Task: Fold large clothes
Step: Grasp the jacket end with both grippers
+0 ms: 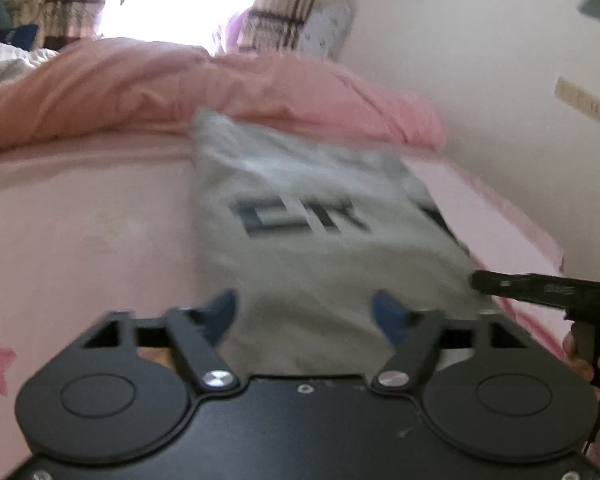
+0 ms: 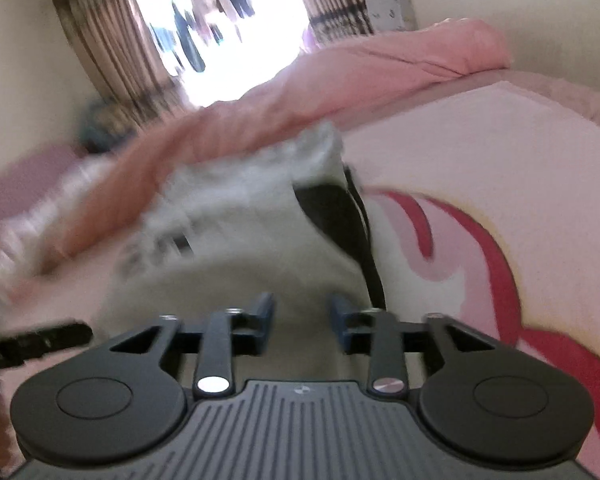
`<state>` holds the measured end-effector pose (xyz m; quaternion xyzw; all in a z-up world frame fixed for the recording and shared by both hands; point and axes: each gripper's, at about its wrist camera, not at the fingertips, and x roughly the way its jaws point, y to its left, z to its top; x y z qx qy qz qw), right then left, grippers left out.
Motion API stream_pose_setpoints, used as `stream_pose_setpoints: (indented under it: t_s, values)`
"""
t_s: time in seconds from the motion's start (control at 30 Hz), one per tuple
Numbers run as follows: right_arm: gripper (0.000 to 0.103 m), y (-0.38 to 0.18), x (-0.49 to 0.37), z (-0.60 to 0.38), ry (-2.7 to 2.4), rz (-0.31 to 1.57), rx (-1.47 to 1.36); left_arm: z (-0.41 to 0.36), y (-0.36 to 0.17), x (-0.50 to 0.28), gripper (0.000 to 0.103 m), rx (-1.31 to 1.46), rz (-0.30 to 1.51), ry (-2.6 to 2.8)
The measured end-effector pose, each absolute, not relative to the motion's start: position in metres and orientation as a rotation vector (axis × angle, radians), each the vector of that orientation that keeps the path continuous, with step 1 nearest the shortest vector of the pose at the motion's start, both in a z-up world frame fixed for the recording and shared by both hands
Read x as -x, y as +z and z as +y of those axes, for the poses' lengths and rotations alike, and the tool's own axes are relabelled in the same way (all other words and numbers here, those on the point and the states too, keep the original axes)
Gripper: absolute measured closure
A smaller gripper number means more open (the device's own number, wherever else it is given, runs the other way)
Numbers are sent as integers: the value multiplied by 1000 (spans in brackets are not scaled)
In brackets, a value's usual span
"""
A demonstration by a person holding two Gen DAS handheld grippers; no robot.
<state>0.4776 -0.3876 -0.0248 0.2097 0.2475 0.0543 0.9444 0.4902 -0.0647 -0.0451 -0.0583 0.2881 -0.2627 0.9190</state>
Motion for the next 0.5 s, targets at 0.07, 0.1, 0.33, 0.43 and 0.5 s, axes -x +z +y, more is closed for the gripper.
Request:
stream_pose_setpoints:
  t_s: [0.07,0.1,0.33,0.43,0.5]
  values:
    - [21,-21,-483,-411,162,470,-506,-49,-43,-503,13,166,601,-534]
    - [21,-23,-489,-423,188,464,-546,-40,-45,-512,13,205,627,-541]
    - [22,-72,-529,-490,304,542,-935,0,-78,-557,13,471,773,-565]
    - [23,-82,-534,-492,294,550,-940,-1,-88,-566,13,494,811,-582]
    - [25,-85,-537,-491,312,563,-930,-6,-94,-572,13,499,844,-594]
